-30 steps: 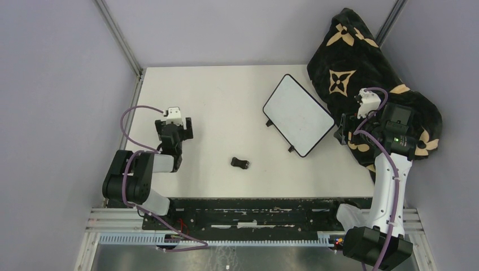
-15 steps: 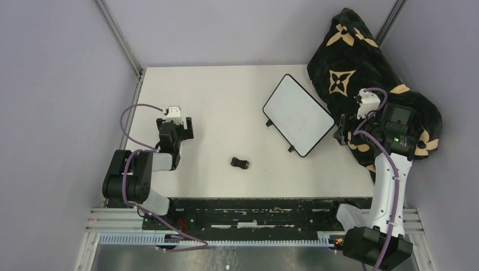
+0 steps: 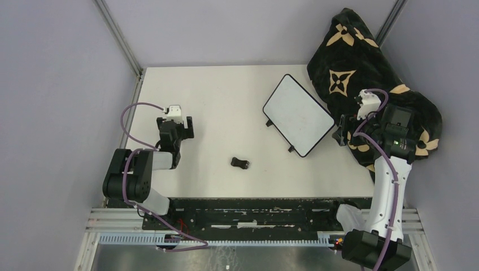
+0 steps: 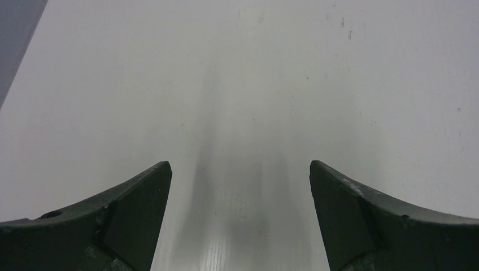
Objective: Erase the whiteboard
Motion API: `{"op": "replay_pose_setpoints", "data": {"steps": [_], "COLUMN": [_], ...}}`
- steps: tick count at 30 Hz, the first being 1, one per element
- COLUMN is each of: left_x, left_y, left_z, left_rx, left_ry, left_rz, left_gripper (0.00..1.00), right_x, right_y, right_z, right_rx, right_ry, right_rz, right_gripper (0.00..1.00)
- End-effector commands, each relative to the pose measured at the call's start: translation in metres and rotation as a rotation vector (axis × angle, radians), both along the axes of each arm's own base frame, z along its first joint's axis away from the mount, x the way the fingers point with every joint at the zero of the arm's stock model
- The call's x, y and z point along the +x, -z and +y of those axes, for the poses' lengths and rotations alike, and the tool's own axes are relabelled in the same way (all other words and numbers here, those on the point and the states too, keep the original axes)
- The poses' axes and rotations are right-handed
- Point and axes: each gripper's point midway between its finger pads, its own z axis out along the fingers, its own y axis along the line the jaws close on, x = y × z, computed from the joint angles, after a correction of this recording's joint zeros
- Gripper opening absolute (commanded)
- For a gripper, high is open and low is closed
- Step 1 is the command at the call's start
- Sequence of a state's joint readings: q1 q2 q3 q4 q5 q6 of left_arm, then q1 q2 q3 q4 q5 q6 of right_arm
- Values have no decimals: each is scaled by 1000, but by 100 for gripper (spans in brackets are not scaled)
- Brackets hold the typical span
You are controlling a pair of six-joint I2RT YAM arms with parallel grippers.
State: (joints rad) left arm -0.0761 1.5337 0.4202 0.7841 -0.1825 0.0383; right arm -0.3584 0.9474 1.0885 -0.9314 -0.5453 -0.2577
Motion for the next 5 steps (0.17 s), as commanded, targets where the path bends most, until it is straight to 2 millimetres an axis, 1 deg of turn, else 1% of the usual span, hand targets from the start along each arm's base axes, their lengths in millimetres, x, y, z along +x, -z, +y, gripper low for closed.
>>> {"op": "replay_pose_setpoints", "data": {"steps": [1, 5], "left_x": [12, 12], "left_y": [-16, -16], "left_z": [2, 2], "left_rx": [-33, -33], "left_ry": [-27, -27], "left_rz": [-56, -56], "left_gripper": [98, 98], "right_x": [5, 5], "right_y": [-12, -16], "right_z": [3, 1], "right_rx": [6, -3], "right_ry": [-3, 9], "right_rz": [-68, -84], "right_gripper": [73, 75]}}
